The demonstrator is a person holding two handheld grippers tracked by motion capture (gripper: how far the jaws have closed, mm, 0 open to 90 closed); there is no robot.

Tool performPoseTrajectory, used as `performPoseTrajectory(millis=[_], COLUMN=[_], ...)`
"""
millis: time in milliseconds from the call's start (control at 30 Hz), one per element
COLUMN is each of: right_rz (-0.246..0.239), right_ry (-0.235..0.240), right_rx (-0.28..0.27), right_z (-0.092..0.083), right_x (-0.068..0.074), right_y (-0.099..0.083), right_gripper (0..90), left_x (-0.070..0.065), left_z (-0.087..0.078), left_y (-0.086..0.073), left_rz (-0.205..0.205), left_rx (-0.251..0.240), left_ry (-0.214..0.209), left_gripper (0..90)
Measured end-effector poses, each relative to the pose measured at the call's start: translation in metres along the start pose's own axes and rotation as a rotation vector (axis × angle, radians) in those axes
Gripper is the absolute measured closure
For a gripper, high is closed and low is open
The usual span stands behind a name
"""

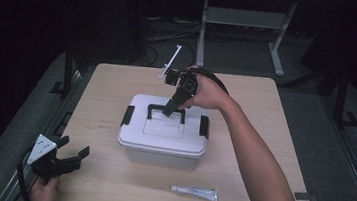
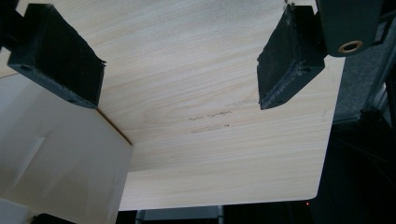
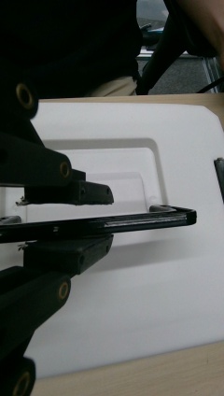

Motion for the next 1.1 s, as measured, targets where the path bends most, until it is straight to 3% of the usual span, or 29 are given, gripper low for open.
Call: performPoseTrajectory(millis=[233, 767, 1100], right_rz=[-0.019, -0.079, -0.086], right_ry=[-0.015, -0.039, -0.042], right_rx=[0.009, 0.023, 0.017], right_z=[0.0004, -0.0006, -0.0035], right_x=[0.0002, 0.0041, 0.0063], right_y=[-0.0008, -0.0012, 0.0001], right_gripper=[81.8, 83.3, 83.6], left_x=[0.0003, 0.0020, 0.0019], left_z=[-0.0003, -0.0022, -0.0022], left_y=[0.0001, 0.0002, -0.0003], left_rz=[-0.002, 0.000, -0.001], left_rx=[-0.002, -0.006, -0.003], left_ry=[0.002, 0.011, 0.009], left_gripper=[14.1, 14.1, 14.1])
Point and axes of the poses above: each handheld gripper's, and its own axes: z roughly forward along the jaws, y roughly out of its top, x roughly to its left, the point moved 10 cm from there along z, roughly forward along the jaws, and after that the axes turned 14 degrees about z, right-handed, at the moved point
